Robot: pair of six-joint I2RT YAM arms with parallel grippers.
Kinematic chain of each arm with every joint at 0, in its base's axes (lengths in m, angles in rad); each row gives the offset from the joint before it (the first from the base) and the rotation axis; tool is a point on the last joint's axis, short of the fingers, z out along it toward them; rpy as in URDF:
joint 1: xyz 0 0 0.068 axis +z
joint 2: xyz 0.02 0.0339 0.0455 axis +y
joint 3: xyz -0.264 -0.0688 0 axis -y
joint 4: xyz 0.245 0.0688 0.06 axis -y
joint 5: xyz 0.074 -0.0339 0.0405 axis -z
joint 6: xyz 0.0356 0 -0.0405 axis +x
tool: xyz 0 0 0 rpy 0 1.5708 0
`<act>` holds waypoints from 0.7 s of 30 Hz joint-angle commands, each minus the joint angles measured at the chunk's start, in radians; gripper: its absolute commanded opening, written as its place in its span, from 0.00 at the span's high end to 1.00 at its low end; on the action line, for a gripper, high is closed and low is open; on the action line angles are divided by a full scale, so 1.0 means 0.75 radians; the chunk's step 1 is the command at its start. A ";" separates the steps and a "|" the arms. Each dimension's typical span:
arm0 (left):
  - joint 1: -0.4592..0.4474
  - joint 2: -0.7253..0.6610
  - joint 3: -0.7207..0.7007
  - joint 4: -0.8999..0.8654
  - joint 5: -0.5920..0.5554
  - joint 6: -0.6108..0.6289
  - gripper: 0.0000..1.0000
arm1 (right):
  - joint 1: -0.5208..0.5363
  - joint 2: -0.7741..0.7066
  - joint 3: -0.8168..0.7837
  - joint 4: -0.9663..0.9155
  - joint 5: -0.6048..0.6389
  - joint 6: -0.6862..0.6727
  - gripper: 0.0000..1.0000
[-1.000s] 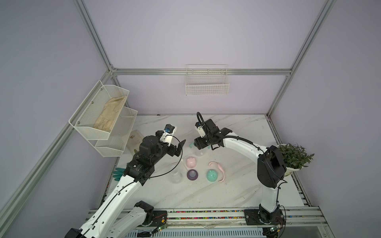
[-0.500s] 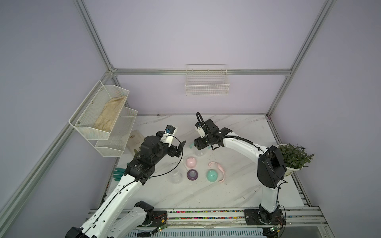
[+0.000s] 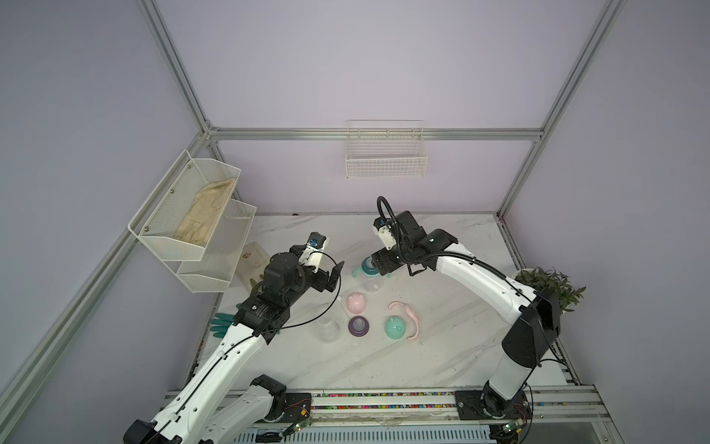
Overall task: Assemble the baby bottles
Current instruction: Place the baby bottle at the center of the board, then pick up the lid from the center of the board.
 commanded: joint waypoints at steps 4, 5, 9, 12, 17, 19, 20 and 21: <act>0.003 0.026 0.006 0.060 -0.060 -0.018 0.00 | 0.095 -0.211 -0.246 -0.197 -0.099 0.036 0.22; 0.003 0.032 0.010 0.062 -0.056 -0.019 0.00 | 0.108 -0.245 -0.323 -0.166 -0.118 0.063 0.22; 0.003 0.045 0.016 0.068 -0.047 -0.017 0.00 | 0.139 -0.342 -0.570 -0.018 -0.167 0.182 0.23; 0.004 0.044 0.017 0.070 -0.046 -0.020 0.00 | 0.156 -0.380 -0.713 0.108 -0.176 0.253 0.23; 0.003 0.040 0.016 0.068 -0.052 -0.038 0.00 | 0.173 -0.370 -0.854 0.234 -0.128 0.294 0.21; 0.003 0.034 0.014 0.068 -0.051 -0.036 0.00 | 0.173 -0.356 -0.884 0.256 -0.120 0.295 0.21; 0.005 0.031 0.012 0.068 -0.053 -0.034 0.00 | 0.173 -0.349 -0.900 0.272 -0.116 0.294 0.21; 0.003 0.031 0.012 0.067 -0.055 -0.032 0.00 | 0.172 -0.340 -0.915 0.290 -0.113 0.294 0.20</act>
